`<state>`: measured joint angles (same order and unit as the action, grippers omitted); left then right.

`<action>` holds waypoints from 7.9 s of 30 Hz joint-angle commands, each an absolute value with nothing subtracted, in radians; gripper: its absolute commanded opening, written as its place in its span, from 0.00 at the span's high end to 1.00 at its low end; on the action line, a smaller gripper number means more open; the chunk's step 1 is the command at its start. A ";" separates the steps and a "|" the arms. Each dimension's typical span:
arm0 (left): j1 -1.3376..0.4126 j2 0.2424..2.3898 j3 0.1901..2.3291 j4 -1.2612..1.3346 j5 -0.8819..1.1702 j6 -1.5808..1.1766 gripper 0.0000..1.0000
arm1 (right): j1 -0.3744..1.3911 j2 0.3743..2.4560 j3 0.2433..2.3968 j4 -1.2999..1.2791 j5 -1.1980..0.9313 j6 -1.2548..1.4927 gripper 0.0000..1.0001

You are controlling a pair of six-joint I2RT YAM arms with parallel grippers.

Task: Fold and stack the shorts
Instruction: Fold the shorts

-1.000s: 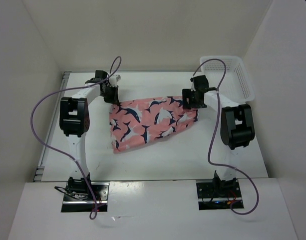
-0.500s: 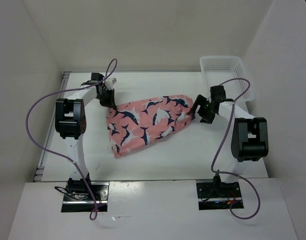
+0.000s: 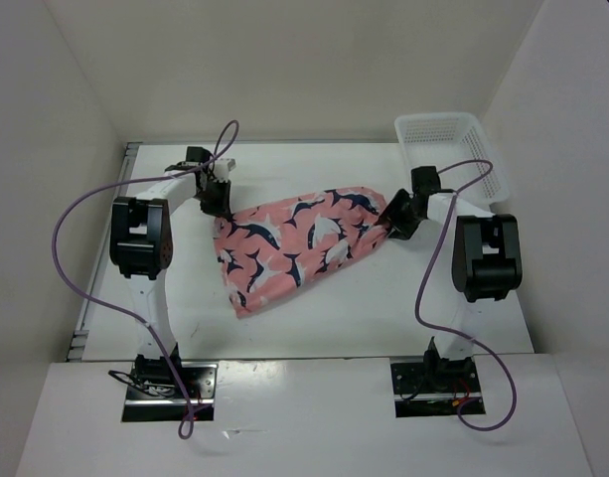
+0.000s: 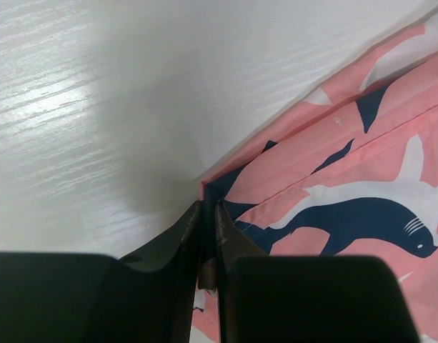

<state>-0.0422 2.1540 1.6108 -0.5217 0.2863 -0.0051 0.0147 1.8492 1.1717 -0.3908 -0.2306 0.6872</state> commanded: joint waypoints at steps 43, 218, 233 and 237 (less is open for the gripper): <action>0.003 2.138 1.577 -0.595 0.282 0.000 0.79 | 0.313 1.878 1.147 -0.236 0.227 0.290 0.58; -0.077 2.382 1.904 -0.776 0.518 0.000 1.00 | 0.985 1.857 1.357 -0.029 0.482 -0.497 1.00; -0.077 2.382 1.913 -0.776 0.509 0.000 1.00 | 1.081 1.947 1.466 -0.202 0.215 -0.544 0.96; -0.077 2.382 1.913 -0.776 0.489 0.000 1.00 | 1.081 1.947 1.466 -0.224 0.186 -0.592 0.56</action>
<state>-0.0681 2.3478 1.8946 -0.7555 0.5213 -0.0078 1.0786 1.9385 1.4151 -0.1886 0.2584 -0.5339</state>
